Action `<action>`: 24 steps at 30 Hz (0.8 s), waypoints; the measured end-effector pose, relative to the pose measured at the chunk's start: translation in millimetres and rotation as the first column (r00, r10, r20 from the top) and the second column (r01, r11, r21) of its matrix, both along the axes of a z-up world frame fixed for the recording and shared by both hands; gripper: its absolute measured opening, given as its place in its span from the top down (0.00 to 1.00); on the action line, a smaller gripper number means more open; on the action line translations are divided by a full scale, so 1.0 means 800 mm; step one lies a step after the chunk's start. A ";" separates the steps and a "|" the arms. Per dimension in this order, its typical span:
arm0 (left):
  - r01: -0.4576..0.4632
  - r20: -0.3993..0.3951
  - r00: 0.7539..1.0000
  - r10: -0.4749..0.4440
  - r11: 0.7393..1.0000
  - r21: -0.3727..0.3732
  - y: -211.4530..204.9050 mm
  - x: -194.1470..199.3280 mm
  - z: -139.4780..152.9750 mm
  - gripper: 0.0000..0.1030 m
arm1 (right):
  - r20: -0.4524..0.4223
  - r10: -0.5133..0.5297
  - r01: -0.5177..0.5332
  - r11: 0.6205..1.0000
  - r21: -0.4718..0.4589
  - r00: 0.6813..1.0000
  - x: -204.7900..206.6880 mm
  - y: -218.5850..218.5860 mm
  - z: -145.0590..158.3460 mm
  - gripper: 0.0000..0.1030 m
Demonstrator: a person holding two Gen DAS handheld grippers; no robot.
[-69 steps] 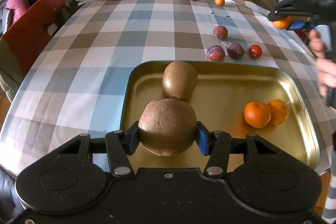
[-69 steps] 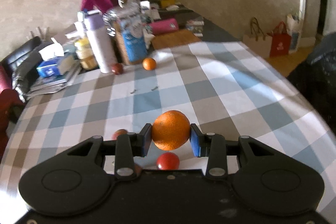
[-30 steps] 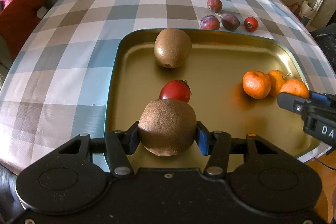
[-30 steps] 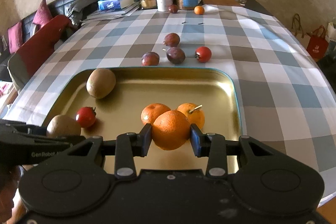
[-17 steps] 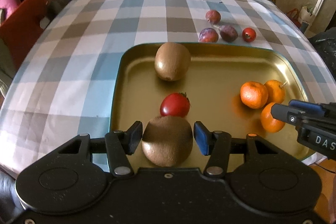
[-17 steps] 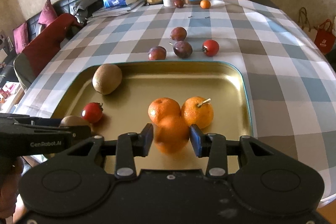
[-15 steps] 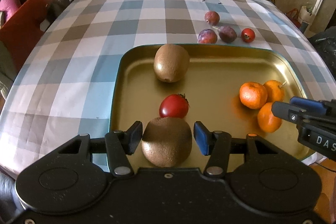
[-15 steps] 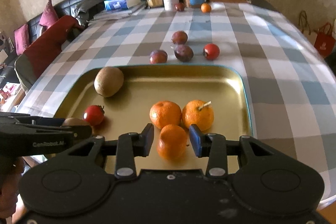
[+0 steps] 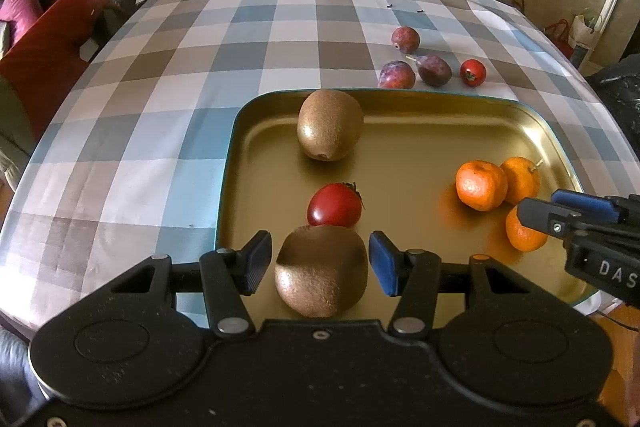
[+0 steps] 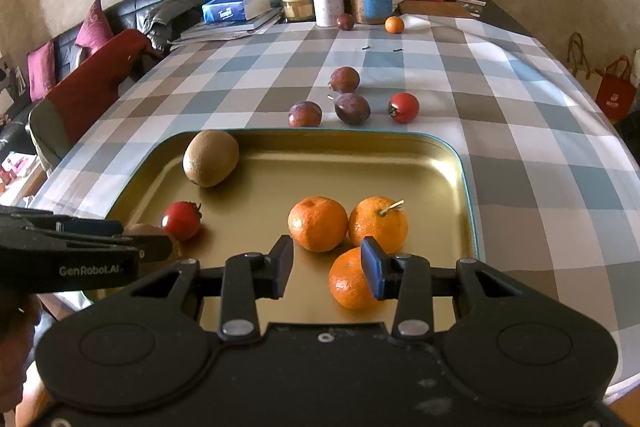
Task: Organize fruits
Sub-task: 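Open left gripper off the kiwi while both grippers move toward the plums and tomato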
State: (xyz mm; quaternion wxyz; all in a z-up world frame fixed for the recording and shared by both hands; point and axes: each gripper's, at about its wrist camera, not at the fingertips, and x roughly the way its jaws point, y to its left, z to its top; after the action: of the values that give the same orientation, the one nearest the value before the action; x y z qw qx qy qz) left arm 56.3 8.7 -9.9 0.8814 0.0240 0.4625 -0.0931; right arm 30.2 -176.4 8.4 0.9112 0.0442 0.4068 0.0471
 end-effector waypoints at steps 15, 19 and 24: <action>-0.014 0.023 1.000 0.013 1.000 0.020 0.008 0.026 0.010 0.43 | 0.014 -0.090 0.090 0.995 -0.034 0.996 0.024 -0.039 0.001 0.60; -0.022 0.030 0.999 0.021 0.999 0.025 0.012 0.037 0.013 0.43 | -0.002 -0.125 0.125 0.992 -0.029 0.992 0.040 -0.056 -0.002 0.60; -0.030 0.029 0.999 0.029 0.999 0.029 0.014 0.058 0.017 0.43 | -0.032 -0.151 0.152 0.988 0.004 0.988 0.066 -0.073 -0.003 0.60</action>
State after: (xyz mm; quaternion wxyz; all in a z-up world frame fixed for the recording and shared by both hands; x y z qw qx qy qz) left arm 102.7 19.9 3.6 0.8887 0.0314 0.4516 -0.0729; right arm 83.3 -234.7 5.8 0.9055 0.0786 0.4164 -0.0218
